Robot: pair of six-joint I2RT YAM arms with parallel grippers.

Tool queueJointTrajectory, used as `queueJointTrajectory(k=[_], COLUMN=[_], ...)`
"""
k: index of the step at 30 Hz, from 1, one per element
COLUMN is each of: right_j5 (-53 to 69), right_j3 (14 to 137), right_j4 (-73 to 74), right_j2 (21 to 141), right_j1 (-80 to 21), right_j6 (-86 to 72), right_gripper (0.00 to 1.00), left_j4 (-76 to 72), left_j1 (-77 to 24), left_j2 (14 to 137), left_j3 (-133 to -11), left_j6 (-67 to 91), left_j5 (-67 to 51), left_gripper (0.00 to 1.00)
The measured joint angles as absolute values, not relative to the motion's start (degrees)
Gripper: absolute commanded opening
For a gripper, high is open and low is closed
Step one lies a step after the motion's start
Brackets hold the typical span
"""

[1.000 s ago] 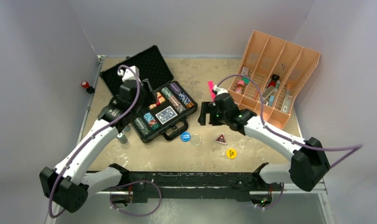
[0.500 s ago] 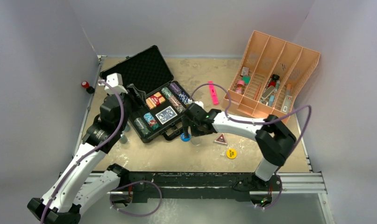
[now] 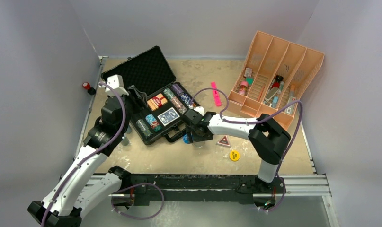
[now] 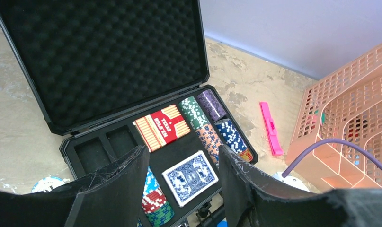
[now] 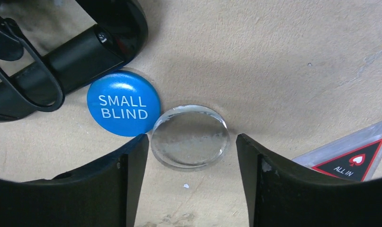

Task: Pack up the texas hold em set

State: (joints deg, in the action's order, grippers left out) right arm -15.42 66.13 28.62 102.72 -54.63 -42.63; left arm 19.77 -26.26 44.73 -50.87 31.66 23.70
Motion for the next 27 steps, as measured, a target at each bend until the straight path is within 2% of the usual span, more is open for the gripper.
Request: queueJointTrajectory(k=[5, 8, 17, 24, 27], right_j5=[-14.0, -13.9, -14.6, -17.5, -17.5], right_j3=[65.5, 65.5, 65.5, 66.5, 69.2], right_j4=[28.2, 28.3, 28.3, 25.9, 24.4], right_j2=[103.0, 103.0, 102.1, 92.4, 92.3], right_j1=[-54.6, -54.6, -54.6, -54.6, -54.6], right_j6=[-42.4, -42.4, -43.1, -42.5, -41.6], right_gripper=[0.50, 0.44, 0.42, 0.44, 0.44], left_j4=[19.8, 19.8, 19.9, 20.3, 20.3], left_j1=[-26.3, -26.3, -26.3, -26.3, -26.3], left_j2=[45.2, 45.2, 45.6, 44.6, 43.2], left_j3=[-50.9, -50.9, -50.9, -50.7, -50.3], left_j6=[31.7, 31.7, 31.7, 31.7, 31.8], left_j5=[24.1, 24.3, 24.7, 26.3, 27.1], left_gripper=[0.55, 0.55, 0.55, 0.54, 0.55])
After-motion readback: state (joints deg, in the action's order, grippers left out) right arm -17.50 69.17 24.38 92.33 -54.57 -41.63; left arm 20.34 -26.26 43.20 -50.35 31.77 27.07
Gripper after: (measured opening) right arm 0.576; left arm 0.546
